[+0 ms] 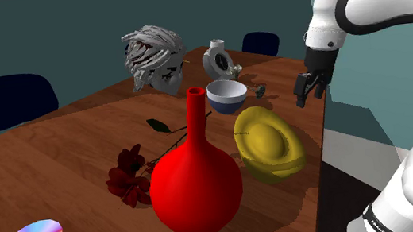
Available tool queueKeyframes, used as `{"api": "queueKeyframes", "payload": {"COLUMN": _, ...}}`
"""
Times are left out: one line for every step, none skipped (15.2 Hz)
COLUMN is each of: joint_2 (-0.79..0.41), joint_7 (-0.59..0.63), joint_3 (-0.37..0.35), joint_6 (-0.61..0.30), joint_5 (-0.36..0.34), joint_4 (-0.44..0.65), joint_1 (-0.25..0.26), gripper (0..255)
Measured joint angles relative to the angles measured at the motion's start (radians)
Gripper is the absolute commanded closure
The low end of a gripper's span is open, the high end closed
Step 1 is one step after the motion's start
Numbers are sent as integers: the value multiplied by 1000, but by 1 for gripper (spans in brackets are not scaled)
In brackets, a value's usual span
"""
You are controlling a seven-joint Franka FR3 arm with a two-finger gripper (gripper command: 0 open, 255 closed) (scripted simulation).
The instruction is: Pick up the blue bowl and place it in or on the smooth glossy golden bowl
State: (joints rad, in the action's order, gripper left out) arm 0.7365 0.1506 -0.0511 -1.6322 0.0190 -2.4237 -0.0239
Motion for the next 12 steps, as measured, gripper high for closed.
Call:
{"api": "queueKeyframes", "payload": {"joint_2": 0, "joint_7": 0, "joint_3": 0, "joint_6": 0, "joint_5": 0, "joint_4": 0, "joint_1": 0, "gripper": 0}}
{"api": "queueKeyframes", "payload": {"joint_2": -19, "joint_7": 0, "joint_3": 1, "joint_6": -7, "joint_5": 2, "joint_4": 13, "joint_1": -1, "gripper": 0}}
{"api": "queueKeyframes", "payload": {"joint_2": -51, "joint_7": -2, "joint_3": 4, "joint_6": -23, "joint_5": 3, "joint_4": 29, "joint_1": -2, "gripper": 0}}
{"api": "queueKeyframes", "payload": {"joint_2": -86, "joint_7": -6, "joint_3": 9, "joint_6": -34, "joint_5": 3, "joint_4": 53, "joint_1": -5, "gripper": 0}}
{"api": "queueKeyframes", "payload": {"joint_2": -127, "joint_7": -5, "joint_3": 10, "joint_6": -56, "joint_5": 7, "joint_4": 72, "joint_1": -6, "gripper": 0}}
{"api": "queueKeyframes", "payload": {"joint_2": -169, "joint_7": -2, "joint_3": 9, "joint_6": -75, "joint_5": 13, "joint_4": 95, "joint_1": -5, "gripper": 0}}
{"api": "queueKeyframes", "payload": {"joint_2": -197, "joint_7": -7, "joint_3": 15, "joint_6": -80, "joint_5": 14, "joint_4": 119, "joint_1": -8, "gripper": 0}}
{"api": "queueKeyframes", "payload": {"joint_2": -243, "joint_7": -10, "joint_3": 19, "joint_6": -94, "joint_5": 17, "joint_4": 152, "joint_1": -10, "gripper": 0}}
{"api": "queueKeyframes", "payload": {"joint_2": -289, "joint_7": -8, "joint_3": 19, "joint_6": -103, "joint_5": 22, "joint_4": 190, "joint_1": -9, "gripper": 0}}
{"api": "queueKeyframes", "payload": {"joint_2": -331, "joint_7": -13, "joint_3": 23, "joint_6": -122, "joint_5": 25, "joint_4": 212, "joint_1": -11, "gripper": 0}}
{"api": "queueKeyframes", "payload": {"joint_2": -373, "joint_7": -18, "joint_3": 29, "joint_6": -128, "joint_5": 28, "joint_4": 248, "joint_1": -13, "gripper": 0}}
{"api": "queueKeyframes", "payload": {"joint_2": -410, "joint_7": -20, "joint_3": 32, "joint_6": -128, "joint_5": 32, "joint_4": 285, "joint_1": -15, "gripper": 0}}
